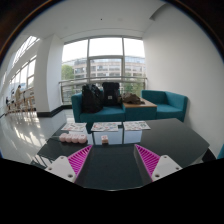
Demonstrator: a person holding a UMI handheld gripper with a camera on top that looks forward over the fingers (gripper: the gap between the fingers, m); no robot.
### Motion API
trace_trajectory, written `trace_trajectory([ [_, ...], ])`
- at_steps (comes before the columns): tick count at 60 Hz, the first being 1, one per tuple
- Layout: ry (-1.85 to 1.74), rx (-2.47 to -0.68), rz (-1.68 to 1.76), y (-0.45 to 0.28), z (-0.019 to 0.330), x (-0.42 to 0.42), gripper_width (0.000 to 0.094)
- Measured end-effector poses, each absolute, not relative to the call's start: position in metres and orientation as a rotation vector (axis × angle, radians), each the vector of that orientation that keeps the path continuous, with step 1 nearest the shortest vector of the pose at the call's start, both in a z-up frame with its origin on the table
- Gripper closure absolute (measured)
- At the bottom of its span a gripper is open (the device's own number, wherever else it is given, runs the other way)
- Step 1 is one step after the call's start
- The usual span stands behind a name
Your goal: Unplug charger
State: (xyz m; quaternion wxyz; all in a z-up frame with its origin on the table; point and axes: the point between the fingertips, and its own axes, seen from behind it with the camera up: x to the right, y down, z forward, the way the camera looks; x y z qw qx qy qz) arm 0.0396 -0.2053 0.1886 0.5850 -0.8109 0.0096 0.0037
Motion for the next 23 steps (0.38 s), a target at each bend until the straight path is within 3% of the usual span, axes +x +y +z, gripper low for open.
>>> trace_trajectory([
  [23, 0.021, -1.891, 0.006, -0.2149, 0.1867, 0.0477, 0.0121],
])
